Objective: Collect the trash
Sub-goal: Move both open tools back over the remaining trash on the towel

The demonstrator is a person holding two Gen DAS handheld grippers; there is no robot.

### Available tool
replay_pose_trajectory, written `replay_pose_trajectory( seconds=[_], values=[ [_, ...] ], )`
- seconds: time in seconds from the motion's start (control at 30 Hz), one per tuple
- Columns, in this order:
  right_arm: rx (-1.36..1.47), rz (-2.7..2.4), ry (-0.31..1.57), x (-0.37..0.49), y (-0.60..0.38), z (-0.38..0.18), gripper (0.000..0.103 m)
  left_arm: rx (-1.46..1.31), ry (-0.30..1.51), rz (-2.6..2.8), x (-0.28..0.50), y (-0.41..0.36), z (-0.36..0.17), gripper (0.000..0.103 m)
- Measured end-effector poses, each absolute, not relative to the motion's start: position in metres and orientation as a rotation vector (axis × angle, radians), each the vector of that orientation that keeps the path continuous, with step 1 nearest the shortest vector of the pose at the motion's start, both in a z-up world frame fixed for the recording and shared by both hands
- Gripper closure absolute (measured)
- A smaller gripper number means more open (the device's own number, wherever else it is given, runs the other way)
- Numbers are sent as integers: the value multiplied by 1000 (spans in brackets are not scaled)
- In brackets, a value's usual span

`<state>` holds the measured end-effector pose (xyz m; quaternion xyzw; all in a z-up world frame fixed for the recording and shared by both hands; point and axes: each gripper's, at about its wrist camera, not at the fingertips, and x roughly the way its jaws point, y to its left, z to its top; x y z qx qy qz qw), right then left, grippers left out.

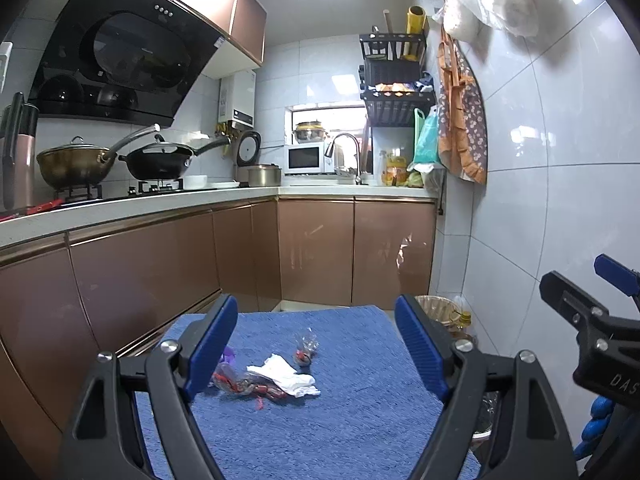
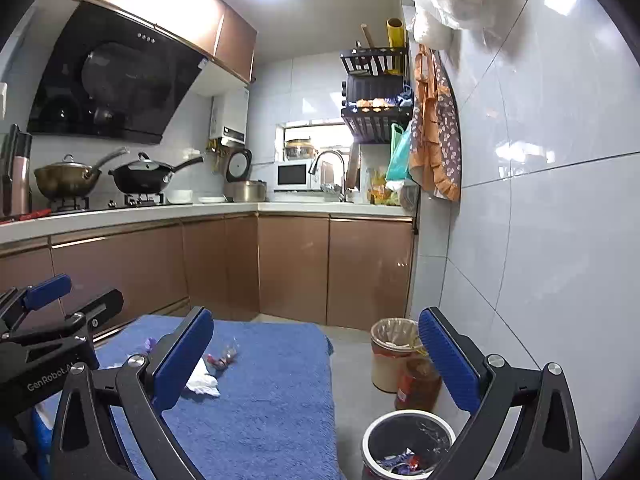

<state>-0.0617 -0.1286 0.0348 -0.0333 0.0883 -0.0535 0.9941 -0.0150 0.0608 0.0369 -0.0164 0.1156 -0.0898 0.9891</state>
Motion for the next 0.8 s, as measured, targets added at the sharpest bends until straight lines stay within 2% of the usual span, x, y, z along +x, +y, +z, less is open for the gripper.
replay_pose_trajectory(
  seconds=[0.37,0.8],
  values=[
    [-97,-52,137,-63,-111,42,0,-27,239,-161,-9,72,35,23],
    [-70,37,324,-3,-109,7,0,-79,409,-138,44,122,-26,23]
  ],
)
